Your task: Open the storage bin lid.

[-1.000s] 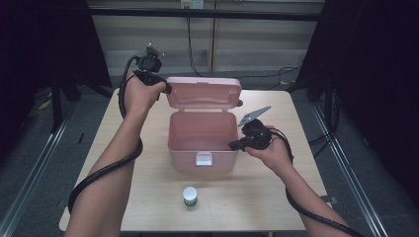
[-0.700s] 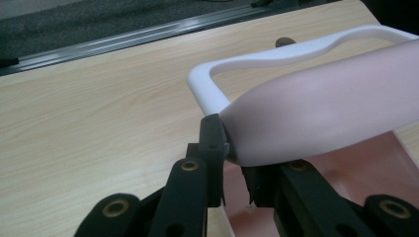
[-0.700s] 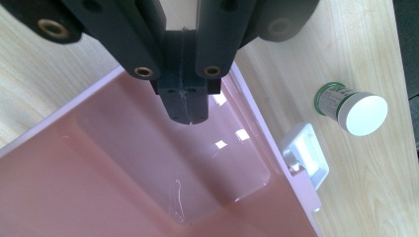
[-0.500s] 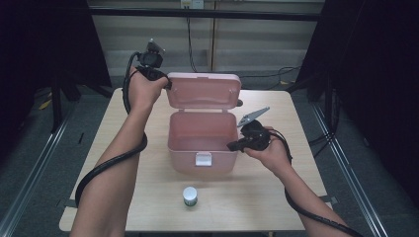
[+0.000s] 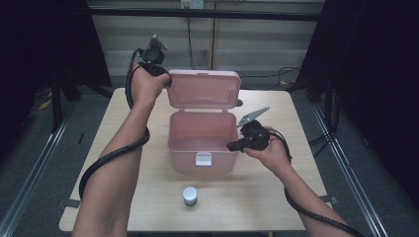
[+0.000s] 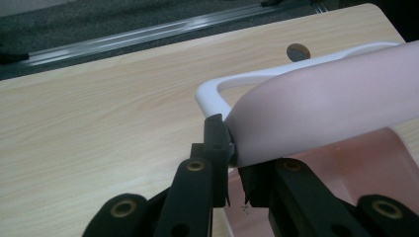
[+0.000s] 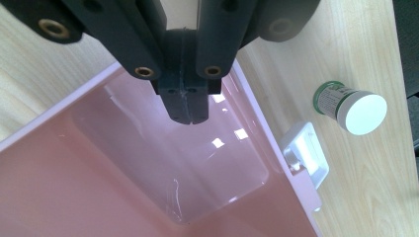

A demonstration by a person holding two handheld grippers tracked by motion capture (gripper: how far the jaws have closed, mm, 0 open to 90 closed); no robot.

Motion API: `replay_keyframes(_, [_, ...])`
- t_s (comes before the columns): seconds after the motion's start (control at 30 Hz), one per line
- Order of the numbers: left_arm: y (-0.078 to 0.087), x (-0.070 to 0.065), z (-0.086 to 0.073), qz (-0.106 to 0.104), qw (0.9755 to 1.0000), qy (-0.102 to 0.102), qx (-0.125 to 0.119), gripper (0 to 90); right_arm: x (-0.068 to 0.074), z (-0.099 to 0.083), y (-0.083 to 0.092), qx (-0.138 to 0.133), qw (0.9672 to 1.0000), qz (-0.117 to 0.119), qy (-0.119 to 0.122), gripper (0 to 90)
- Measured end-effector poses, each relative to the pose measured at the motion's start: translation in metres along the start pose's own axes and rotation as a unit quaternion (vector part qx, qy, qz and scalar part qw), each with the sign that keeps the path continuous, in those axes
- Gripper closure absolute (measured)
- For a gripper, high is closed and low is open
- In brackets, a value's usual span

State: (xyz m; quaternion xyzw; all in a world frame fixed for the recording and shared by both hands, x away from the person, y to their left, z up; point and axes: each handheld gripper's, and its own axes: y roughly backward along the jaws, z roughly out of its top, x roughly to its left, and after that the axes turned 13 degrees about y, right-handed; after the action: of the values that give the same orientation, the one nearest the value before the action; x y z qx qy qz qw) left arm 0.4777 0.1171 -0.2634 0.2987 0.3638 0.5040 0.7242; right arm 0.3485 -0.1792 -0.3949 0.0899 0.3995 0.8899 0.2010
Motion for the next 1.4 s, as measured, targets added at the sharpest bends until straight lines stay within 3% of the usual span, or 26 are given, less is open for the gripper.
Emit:
replay_keyframes(0.47, [-0.008,0.003,0.012,-0.003,0.9999,0.007,0.010,83.8,0.000,0.001,-0.004,0.005,1.0000,-0.002,0.003,90.0])
replay_keyframes(1.07, [-0.031,0.009,0.030,-0.004,0.9996,0.022,0.016,86.6,-0.003,-0.001,-0.007,-0.001,1.0000,0.004,0.003,90.0])
replay_keyframes(1.4, [-0.044,0.015,0.038,-0.012,0.9990,0.040,0.017,86.9,-0.002,-0.001,-0.007,0.004,0.9999,-0.003,0.015,90.0])
